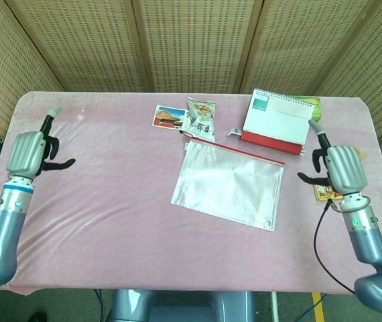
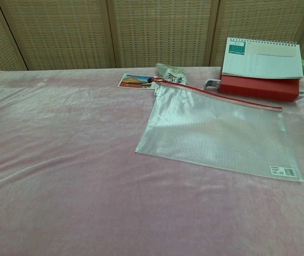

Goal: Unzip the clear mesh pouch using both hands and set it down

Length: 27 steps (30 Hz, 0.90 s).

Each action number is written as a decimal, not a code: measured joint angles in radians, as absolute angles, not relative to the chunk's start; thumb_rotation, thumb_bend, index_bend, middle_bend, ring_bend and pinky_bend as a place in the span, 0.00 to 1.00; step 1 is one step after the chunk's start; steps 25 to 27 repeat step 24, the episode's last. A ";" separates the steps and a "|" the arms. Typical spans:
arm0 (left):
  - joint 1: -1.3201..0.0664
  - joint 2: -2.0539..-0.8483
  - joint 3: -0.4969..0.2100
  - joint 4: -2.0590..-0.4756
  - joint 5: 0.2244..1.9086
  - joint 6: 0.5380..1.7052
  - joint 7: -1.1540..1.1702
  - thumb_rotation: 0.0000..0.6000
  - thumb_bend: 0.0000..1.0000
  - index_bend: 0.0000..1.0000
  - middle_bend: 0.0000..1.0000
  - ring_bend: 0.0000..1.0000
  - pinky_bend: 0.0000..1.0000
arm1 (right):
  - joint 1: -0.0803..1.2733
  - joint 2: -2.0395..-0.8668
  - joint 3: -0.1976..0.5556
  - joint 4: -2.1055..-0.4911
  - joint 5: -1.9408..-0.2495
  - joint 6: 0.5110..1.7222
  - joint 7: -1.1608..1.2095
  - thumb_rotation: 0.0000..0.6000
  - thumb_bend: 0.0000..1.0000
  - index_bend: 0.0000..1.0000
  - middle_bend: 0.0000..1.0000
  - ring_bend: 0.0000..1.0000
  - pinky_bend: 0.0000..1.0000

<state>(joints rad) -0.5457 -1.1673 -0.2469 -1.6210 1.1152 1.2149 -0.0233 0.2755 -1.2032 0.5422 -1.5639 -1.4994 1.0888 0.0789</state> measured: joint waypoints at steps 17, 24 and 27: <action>-0.181 -1.141 0.001 -1.666 1.383 1.578 -0.026 1.00 0.00 0.00 0.00 0.00 0.00 | 0.025 -1.161 0.224 -1.558 -1.643 1.473 -0.046 1.00 0.00 0.00 0.00 0.00 0.00; -0.143 -1.127 0.017 -1.674 1.454 1.608 -0.031 1.00 0.00 0.00 0.00 0.00 0.00 | 0.006 -1.145 0.177 -1.555 -1.655 1.527 -0.012 1.00 0.00 0.00 0.00 0.00 0.00; -0.143 -1.127 0.017 -1.674 1.454 1.608 -0.031 1.00 0.00 0.00 0.00 0.00 0.00 | 0.006 -1.145 0.177 -1.555 -1.655 1.527 -0.012 1.00 0.00 0.00 0.00 0.00 0.00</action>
